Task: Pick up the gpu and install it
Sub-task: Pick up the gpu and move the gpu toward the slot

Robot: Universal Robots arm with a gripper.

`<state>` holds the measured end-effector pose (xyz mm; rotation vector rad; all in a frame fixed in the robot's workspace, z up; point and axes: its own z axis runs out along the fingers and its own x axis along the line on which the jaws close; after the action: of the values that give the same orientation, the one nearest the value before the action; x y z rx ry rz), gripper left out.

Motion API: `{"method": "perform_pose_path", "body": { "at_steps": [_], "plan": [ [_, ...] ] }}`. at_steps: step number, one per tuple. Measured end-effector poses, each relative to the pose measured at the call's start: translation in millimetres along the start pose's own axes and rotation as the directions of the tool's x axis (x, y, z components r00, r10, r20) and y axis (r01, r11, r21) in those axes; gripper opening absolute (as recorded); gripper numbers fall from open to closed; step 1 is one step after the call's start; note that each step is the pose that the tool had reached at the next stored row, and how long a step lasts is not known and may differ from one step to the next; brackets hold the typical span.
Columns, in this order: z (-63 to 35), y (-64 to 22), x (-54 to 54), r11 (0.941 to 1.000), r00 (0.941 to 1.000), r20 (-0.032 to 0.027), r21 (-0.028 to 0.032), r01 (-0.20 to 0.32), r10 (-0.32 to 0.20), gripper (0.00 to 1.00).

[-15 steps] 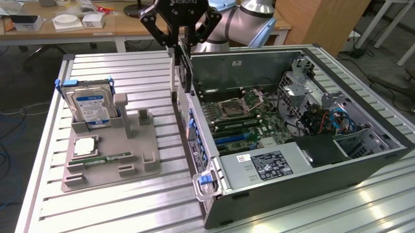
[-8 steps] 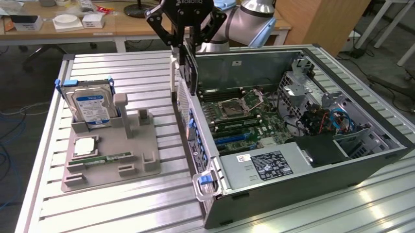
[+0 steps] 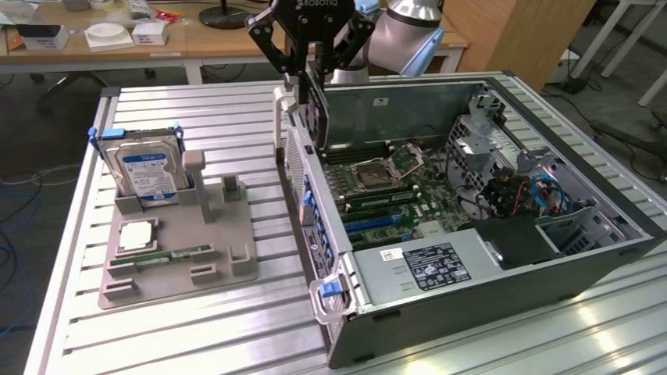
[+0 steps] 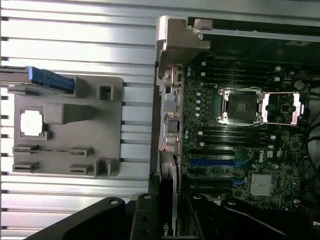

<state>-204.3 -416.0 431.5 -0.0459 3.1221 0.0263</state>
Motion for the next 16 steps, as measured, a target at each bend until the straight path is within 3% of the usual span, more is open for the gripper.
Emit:
{"method": "perform_pose_path", "body": {
  "at_steps": [16],
  "plan": [
    [0.4, -0.7, -24.2, 1.0000, 1.0000, -0.0001, 0.0000, 0.000, 0.000, 0.26]
  ]
}}
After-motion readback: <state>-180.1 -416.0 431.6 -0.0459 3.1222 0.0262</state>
